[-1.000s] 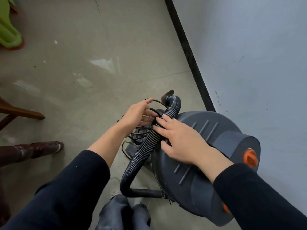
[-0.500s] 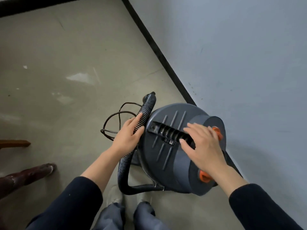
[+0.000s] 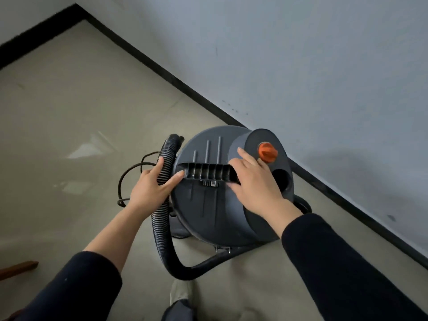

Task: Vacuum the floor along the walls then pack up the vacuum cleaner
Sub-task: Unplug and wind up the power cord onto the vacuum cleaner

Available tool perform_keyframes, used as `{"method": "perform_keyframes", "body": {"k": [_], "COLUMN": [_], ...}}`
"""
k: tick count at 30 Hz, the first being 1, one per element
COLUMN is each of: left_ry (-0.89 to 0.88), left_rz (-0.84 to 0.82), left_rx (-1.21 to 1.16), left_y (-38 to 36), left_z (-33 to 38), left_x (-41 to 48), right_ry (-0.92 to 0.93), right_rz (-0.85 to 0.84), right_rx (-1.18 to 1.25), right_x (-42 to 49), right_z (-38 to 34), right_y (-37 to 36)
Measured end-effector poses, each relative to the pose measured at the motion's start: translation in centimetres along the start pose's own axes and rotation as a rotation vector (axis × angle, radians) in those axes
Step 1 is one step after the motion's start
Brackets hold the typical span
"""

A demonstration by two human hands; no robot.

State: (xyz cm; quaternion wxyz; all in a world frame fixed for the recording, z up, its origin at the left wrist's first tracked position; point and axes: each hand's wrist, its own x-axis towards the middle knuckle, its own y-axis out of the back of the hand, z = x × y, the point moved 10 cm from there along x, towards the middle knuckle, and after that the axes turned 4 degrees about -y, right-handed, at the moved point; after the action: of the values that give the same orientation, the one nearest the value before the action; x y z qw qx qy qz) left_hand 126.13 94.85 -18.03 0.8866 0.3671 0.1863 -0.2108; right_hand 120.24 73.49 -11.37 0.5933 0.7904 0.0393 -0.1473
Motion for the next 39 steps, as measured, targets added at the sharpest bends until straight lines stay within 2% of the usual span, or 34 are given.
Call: {"method": "perform_keyframes", "body": {"k": [5, 9, 14, 22, 31, 36, 39], "left_ry": [-0.047, -0.078, -0.151, -0.286, -0.352, -0.397, -0.397], "left_rz": [-0.055, -0.135, -0.224, -0.375, -0.537, -0.574, -0.588], "left_rx": [0.067, 0.056, 0.152, 0.324, 0.369, 0.384, 0.379], "left_y": [-3.2, -7.7, -14.1, -27.1, -43.4, -51.3, -55.9], "left_z": [2.1, 3.9, 8.1, 15.3, 21.4, 24.6, 26.4], "left_x": [-0.8, -2.3, -4.8, -10.4, -18.8, -24.0, -26.9], "right_ry": [-0.070, -0.133, -0.221, -0.367, -0.492, -0.518, -0.552], "right_rz": [0.014, 0.029, 0.055, 0.121, 0.136, 0.163, 0.155], "right_rx": [0.022, 0.056, 0.119, 0.195, 0.276, 0.241, 0.124], "right_x": [-3.4, -7.8, -14.0, -25.0, -39.1, -46.4, -50.5], "right_z": [3.5, 7.5, 13.2, 24.9, 38.4, 45.1, 48.8], "right_y": [0.1, -0.2, -0.4, -0.4, -1.2, -1.8, -2.1]}}
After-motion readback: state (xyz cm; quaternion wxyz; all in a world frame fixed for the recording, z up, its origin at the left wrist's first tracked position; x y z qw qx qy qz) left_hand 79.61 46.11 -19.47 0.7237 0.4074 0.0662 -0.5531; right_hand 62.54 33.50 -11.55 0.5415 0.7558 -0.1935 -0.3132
